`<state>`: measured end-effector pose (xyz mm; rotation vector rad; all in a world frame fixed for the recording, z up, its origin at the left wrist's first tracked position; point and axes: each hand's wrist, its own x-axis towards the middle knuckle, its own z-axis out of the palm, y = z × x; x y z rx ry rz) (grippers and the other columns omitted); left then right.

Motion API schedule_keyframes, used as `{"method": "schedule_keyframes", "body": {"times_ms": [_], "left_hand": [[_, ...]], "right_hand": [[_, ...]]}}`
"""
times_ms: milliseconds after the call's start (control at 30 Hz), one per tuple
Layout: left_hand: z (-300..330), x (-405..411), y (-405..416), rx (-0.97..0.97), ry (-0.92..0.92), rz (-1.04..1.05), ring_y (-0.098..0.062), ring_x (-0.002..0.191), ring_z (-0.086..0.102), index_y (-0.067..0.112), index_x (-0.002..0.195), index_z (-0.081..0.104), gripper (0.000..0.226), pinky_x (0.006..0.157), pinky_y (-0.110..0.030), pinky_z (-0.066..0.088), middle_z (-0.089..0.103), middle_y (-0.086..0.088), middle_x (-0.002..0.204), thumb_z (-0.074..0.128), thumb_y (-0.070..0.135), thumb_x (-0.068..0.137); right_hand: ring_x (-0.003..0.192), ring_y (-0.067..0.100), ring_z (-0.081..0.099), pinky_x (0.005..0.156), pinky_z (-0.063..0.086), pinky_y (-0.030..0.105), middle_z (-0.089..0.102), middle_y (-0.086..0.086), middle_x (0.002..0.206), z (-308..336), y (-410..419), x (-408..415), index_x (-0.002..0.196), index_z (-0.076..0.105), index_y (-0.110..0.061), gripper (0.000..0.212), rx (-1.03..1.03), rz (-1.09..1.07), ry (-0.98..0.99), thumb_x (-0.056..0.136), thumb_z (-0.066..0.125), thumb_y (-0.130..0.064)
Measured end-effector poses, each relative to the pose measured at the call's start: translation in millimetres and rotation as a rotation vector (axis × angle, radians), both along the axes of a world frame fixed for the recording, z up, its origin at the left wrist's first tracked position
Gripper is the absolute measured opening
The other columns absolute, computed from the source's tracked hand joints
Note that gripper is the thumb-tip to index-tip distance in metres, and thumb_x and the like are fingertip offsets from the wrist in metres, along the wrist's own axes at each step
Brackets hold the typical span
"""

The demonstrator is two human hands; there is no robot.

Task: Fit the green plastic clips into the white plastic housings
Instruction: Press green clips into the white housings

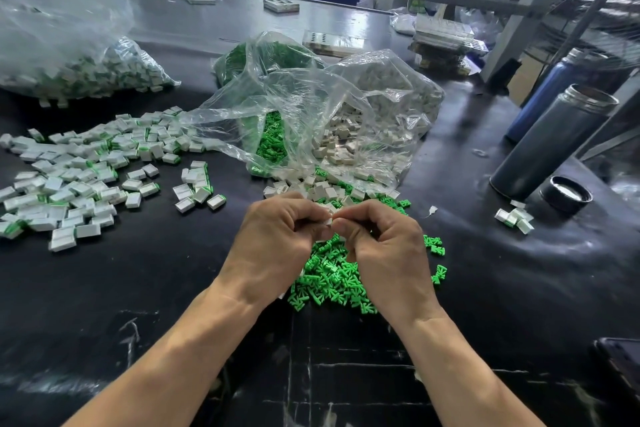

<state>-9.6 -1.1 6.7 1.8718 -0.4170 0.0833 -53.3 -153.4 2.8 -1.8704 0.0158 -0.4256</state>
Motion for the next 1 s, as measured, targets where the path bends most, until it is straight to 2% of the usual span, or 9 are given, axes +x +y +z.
{"method": "schedule_keyframes", "body": {"times_ms": [167,267,367,500,567,667,767,900,1000], "left_hand": [[4.5,1.3,0.3,-0.166,0.111,-0.014,-0.004,0.056,0.059,0.018,0.083,0.080,0.022,0.054,-0.018,0.048,0.072,0.003,0.070,0.077,-0.003,0.083],[8.2,1.4,-1.9,-0.256,0.169,-0.052,-0.008,0.057,0.058,0.014,0.089,0.079,0.016,0.054,-0.022,0.050,0.075,-0.001,0.073,0.076,-0.001,0.086],[7.0,0.4,-2.3,-0.272,0.177,-0.065,-0.004,0.060,0.060,0.013,0.090,0.076,0.014,0.058,-0.019,0.050,0.074,0.002,0.076,0.077,0.000,0.086],[6.1,-1.4,-3.3,-0.193,0.121,-0.031,-0.005,0.073,0.064,0.020,0.087,0.077,0.011,0.068,-0.021,0.053,0.073,0.004,0.087,0.082,0.011,0.084],[5.7,-1.5,-6.5,-0.197,0.125,-0.033,-0.008,0.075,0.064,0.021,0.086,0.077,0.012,0.072,-0.029,0.055,0.071,0.001,0.096,0.082,0.010,0.084],[5.8,-4.2,-10.9,-0.255,0.178,-0.123,-0.025,0.073,0.067,0.012,0.088,0.075,0.007,0.074,-0.048,0.059,0.071,-0.014,0.099,0.077,0.005,0.087],[4.2,-6.8,-13.4,-0.359,0.235,-0.192,-0.025,0.065,0.067,0.011,0.088,0.074,0.010,0.063,-0.037,0.060,0.071,-0.022,0.091,0.074,0.001,0.089],[1.2,-6.8,-16.2,-0.403,0.251,-0.219,-0.021,0.079,0.070,0.007,0.094,0.074,0.006,0.070,-0.025,0.059,0.073,-0.022,0.094,0.074,0.002,0.089],[1.0,-6.3,-16.7,-0.402,0.239,-0.239,-0.020,0.077,0.069,0.005,0.095,0.074,0.007,0.072,-0.027,0.059,0.073,-0.021,0.091,0.075,0.004,0.089]], "right_hand": [[0.058,0.013,0.057,0.053,0.051,0.030,0.071,0.006,0.069,3.6,1.4,2.9,0.085,0.081,-0.020,0.017,0.204,0.006,-0.005,0.089,0.077,-0.003],[0.056,0.014,0.056,0.048,0.050,0.026,0.072,0.007,0.072,4.9,1.0,4.0,0.093,0.081,-0.016,0.013,0.296,0.027,-0.038,0.097,0.070,-0.012],[0.053,0.015,0.052,0.042,0.042,0.027,0.069,0.003,0.070,2.2,1.9,5.0,0.093,0.076,-0.017,0.030,0.303,0.000,0.030,0.105,0.056,-0.034],[0.051,0.014,0.051,0.041,0.036,0.021,0.067,0.004,0.068,2.1,5.9,5.1,0.075,0.071,-0.021,0.061,0.293,0.023,0.216,0.101,0.040,-0.067],[0.049,0.012,0.050,0.041,0.036,0.020,0.065,0.004,0.065,3.2,9.0,3.4,0.068,0.070,-0.025,0.069,0.268,0.057,0.265,0.100,0.032,-0.072],[0.047,0.011,0.046,0.041,0.034,0.020,0.058,0.006,0.060,5.1,15.0,2.5,0.062,0.068,-0.025,0.071,0.271,0.073,0.262,0.102,0.029,-0.069],[0.044,0.010,0.036,0.039,0.028,0.019,0.042,0.009,0.059,7.4,18.6,2.2,0.060,0.068,-0.029,0.067,0.369,0.077,0.231,0.107,0.033,-0.060],[0.042,0.007,0.031,0.039,0.025,0.016,0.037,-0.008,0.050,6.1,18.3,3.0,0.052,0.064,-0.031,0.070,0.450,0.058,0.195,0.110,0.032,-0.053],[0.043,0.007,0.029,0.040,0.025,0.019,0.034,-0.013,0.049,2.4,19.5,4.5,0.052,0.062,-0.033,0.064,0.417,0.022,0.175,0.103,0.034,-0.060]]}}
